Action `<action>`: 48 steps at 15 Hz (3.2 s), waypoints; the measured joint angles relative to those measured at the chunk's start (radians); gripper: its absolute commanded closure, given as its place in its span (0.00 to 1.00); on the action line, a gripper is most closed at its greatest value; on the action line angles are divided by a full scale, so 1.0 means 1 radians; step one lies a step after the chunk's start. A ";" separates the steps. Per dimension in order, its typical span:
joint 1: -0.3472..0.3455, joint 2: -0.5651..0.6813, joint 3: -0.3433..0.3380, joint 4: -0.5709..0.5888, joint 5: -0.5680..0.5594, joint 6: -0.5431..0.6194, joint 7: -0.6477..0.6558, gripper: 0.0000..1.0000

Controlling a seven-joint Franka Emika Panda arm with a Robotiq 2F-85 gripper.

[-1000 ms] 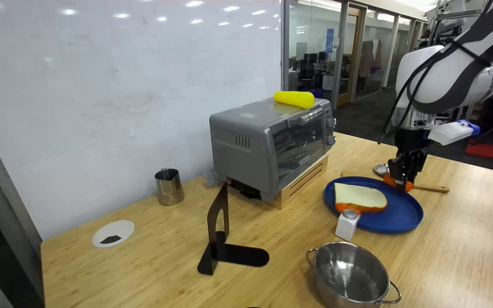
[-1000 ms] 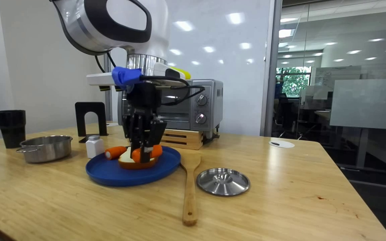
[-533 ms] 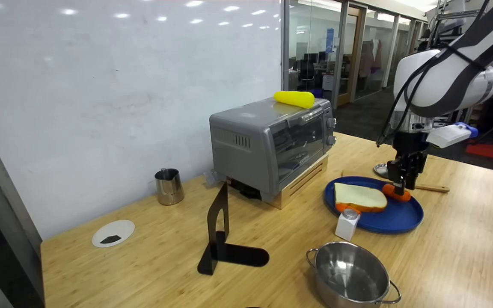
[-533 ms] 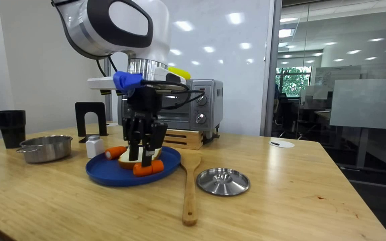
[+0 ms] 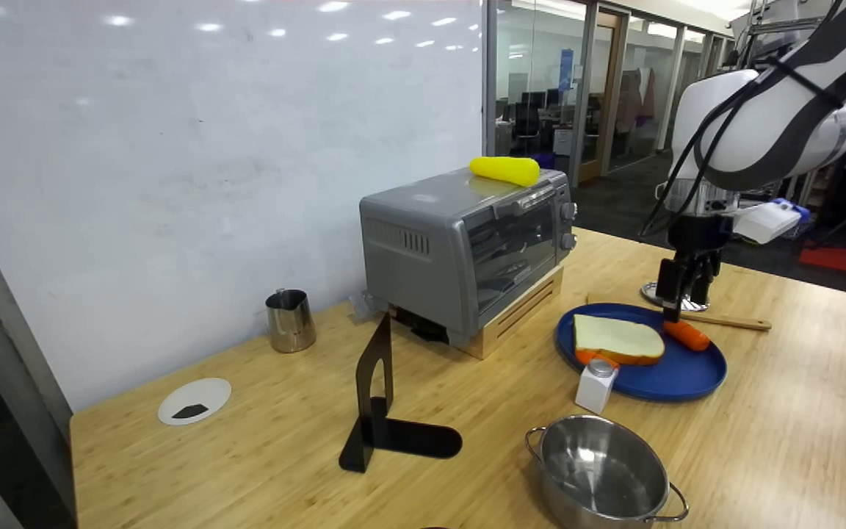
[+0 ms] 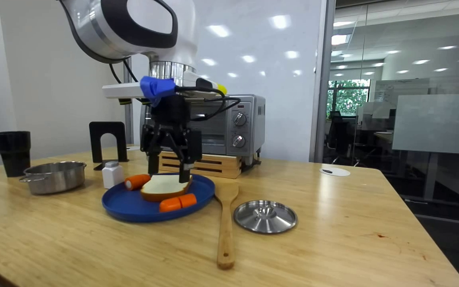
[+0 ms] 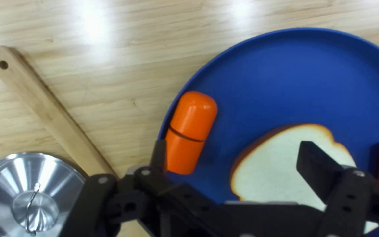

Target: Pick up the lid from the pot and put it on the table, then pick up the orange object from the pot and put it on the table, then pick up the lid and put it back on the pot

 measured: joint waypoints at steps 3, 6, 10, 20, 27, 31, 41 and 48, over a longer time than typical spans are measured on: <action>-0.010 -0.045 -0.024 -0.012 0.006 0.003 -0.120 0.00; -0.032 -0.081 -0.074 -0.034 0.006 0.020 -0.229 0.00; -0.064 -0.107 -0.141 -0.061 0.006 0.059 -0.322 0.00; -0.100 -0.124 -0.245 -0.060 0.074 0.087 -0.423 0.00; -0.100 -0.124 -0.245 -0.054 0.087 0.087 -0.423 0.00; -0.100 -0.124 -0.245 -0.054 0.087 0.087 -0.423 0.00; -0.101 -0.122 -0.249 -0.053 0.091 0.075 -0.422 0.00; -0.113 -0.045 -0.275 0.012 0.128 0.068 -0.425 0.00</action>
